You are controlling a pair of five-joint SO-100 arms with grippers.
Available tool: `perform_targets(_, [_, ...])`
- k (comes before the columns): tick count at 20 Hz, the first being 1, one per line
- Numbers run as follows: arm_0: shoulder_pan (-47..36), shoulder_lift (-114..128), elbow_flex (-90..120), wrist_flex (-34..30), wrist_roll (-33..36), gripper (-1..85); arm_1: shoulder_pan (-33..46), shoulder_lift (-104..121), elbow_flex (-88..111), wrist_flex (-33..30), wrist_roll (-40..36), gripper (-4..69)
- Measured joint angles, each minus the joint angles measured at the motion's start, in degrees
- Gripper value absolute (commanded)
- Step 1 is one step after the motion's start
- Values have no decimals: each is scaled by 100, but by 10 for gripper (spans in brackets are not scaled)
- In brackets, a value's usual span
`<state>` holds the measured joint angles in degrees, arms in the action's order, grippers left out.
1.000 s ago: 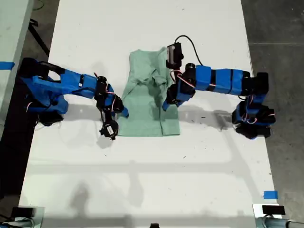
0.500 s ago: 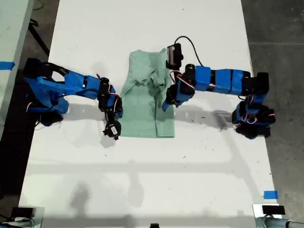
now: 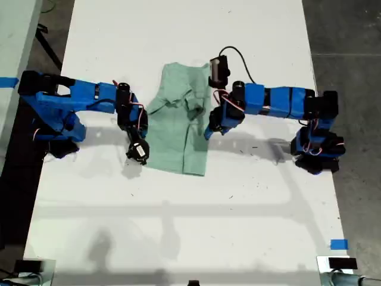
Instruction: Fold t-shirt
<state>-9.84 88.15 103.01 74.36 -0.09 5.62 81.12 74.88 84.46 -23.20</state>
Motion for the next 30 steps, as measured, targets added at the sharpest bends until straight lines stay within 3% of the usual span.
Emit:
perform_targets(5, [0, -176, -1266, 439, 185, 1, 18, 325, 334, -114, 0, 225])
perform_targets(11, [255, -2540, -3867, 932, 360, 0, 18, 334, 431, -167, 0, 224])
perform_targets(21, [404, -3410, -4588, 325, 360, 2, 62, 606, 817, -325, 26, 223])
perform_targets(22, [439, -3445, -4588, 176, 360, 43, 62, 606, 844, -325, 26, 223])
perform_targets(23, [475, -3454, -4588, 97, 387, 208, 62, 615, 896, -325, 18, 223])
perform_targets(24, [483, -3454, -4588, 62, 448, 309, 62, 650, 949, -325, 35, 223])
perform_targets(30, [545, -2777, -4588, -220, 1055, 338, 62, 835, 1063, -422, 44, 223])
